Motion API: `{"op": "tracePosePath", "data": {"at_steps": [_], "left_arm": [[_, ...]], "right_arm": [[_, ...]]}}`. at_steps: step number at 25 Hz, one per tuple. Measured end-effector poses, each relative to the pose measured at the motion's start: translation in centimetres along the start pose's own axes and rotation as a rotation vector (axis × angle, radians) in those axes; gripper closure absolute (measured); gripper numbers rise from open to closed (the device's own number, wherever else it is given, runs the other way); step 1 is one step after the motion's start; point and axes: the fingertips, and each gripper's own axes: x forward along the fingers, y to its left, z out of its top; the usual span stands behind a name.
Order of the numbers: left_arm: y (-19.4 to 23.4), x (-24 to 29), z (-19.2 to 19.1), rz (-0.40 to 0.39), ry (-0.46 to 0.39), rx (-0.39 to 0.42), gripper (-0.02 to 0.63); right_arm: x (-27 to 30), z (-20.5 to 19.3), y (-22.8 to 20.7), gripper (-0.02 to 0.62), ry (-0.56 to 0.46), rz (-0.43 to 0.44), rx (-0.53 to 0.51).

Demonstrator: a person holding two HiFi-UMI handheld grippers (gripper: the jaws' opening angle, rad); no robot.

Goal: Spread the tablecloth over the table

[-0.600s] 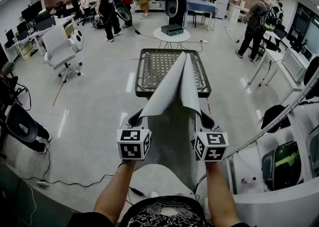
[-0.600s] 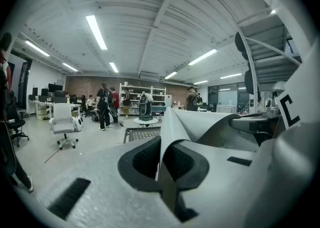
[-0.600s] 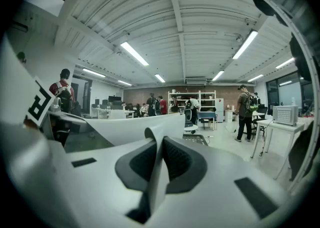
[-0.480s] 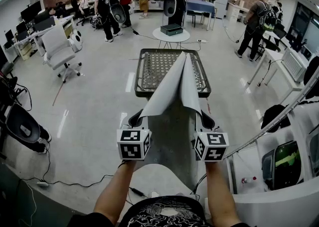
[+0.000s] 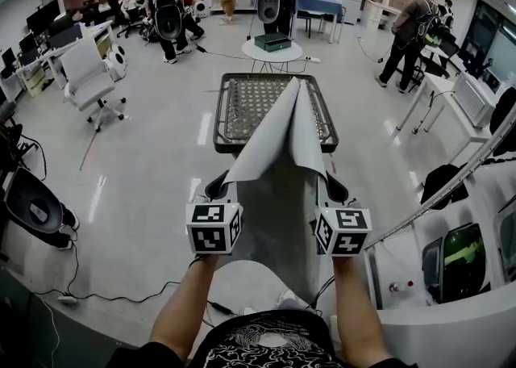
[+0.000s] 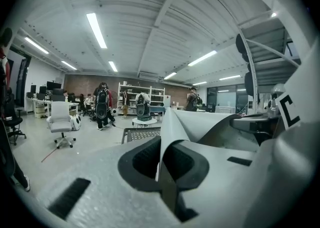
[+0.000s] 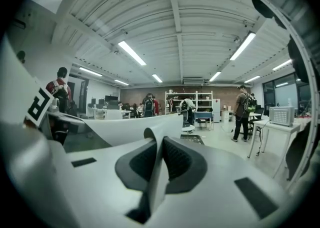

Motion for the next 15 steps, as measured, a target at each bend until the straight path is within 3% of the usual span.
{"op": "tracePosePath", "data": {"at_steps": [15], "left_arm": [[-1.7, 9.3, 1.4, 0.055, 0.025, 0.008, 0.597]], "right_arm": [[7.6, 0.4, -8.3, 0.588, 0.003, 0.046, 0.007]]}}
